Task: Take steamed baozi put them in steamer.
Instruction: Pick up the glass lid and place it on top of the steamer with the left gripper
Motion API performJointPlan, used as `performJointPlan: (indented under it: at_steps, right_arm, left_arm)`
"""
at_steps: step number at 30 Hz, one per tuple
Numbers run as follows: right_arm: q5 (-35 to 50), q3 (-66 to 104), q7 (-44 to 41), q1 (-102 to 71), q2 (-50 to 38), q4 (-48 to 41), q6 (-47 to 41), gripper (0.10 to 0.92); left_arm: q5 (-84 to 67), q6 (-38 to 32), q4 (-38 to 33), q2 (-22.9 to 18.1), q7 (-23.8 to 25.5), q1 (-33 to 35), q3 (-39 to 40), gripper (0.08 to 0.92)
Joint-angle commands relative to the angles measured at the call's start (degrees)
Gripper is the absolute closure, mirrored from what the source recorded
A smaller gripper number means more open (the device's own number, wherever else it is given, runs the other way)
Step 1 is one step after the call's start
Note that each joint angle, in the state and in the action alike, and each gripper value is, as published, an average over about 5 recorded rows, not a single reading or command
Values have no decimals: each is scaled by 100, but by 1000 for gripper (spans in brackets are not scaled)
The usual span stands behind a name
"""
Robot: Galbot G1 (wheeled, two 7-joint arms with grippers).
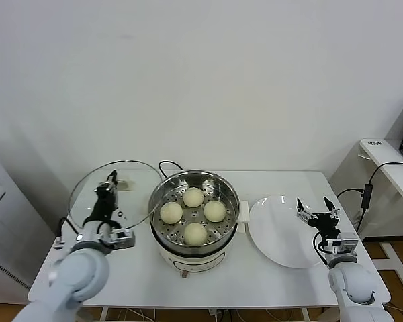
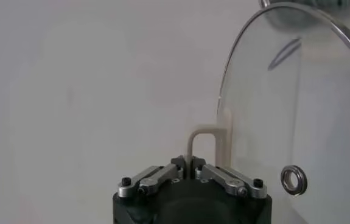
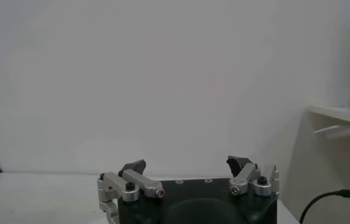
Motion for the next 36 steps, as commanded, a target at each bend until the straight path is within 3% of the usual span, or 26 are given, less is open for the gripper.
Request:
performJointPlan:
  at_steps: [1,9,20,36]
  right_arm:
    - [-17,4,151,-14,-4,18,-35,203]
    - [54,20,161,-36,55,-21,-10,203]
    - [106,35,154,-78,93,-64,-7,203]
    - [202,31,88,-77,74,-108,-38,203]
  left_arm:
    - [921,884,81,-729,483,-1056,1572,886]
    - [1534,894,481,-1483,602,-1138,1961,886]
    - [1855,894,903,-1785,653,-1312,2141,886]
    - [2483,894,1369,-2568,670,-1036,2095,886]
